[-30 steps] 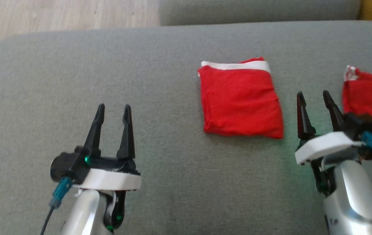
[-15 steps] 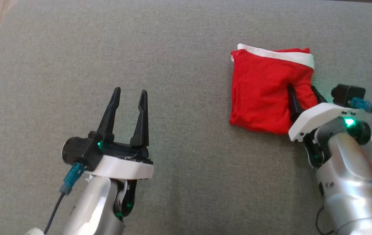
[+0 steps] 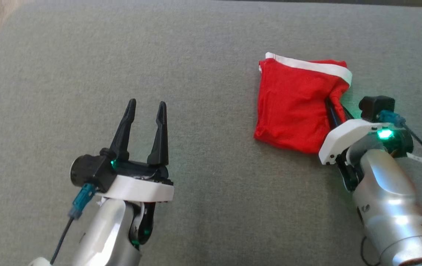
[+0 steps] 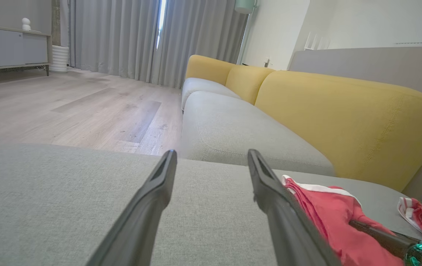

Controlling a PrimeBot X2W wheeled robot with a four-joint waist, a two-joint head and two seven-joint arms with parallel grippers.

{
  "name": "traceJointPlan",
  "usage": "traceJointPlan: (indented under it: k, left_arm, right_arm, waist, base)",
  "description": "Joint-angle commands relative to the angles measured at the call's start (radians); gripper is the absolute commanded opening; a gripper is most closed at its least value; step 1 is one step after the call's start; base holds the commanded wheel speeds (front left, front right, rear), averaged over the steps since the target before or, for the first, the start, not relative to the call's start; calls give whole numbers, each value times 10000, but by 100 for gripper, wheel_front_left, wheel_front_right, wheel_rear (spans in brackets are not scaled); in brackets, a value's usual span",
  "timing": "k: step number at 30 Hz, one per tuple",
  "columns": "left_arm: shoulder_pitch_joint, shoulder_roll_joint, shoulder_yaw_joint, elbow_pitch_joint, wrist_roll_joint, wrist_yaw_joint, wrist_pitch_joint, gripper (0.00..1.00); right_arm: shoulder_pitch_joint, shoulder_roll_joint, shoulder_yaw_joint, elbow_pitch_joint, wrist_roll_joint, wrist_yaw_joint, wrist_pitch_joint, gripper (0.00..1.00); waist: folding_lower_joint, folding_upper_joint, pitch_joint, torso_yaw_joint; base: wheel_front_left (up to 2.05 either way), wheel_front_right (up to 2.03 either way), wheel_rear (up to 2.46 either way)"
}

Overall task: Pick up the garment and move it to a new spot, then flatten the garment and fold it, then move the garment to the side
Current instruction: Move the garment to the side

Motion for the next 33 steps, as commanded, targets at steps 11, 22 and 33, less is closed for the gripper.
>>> traceJointPlan:
  k: [11,22,33]
  left_arm:
    - [27,68,467,-226,-7,35,-51,100]
    - [176,68,687,-352,57,19,-51,100]
    - [-119,68,719,-384,164,-68,-51,100]
  right_arm:
    - [-263,-834,1743,-445,-755,-9,-696,0]
    - [-160,-3534,4061,-2230,982,-9,647,0]
    - [240,-6616,4249,-3168,2590,-9,1902,0]
  waist:
    - [-1,0,-1100,-944]
    - [-1,0,-1180,-1527]
    - [-1,0,-440,-1580]
  base:
    - [0,0,0]
    - [0,0,0]
    - [0,0,0]
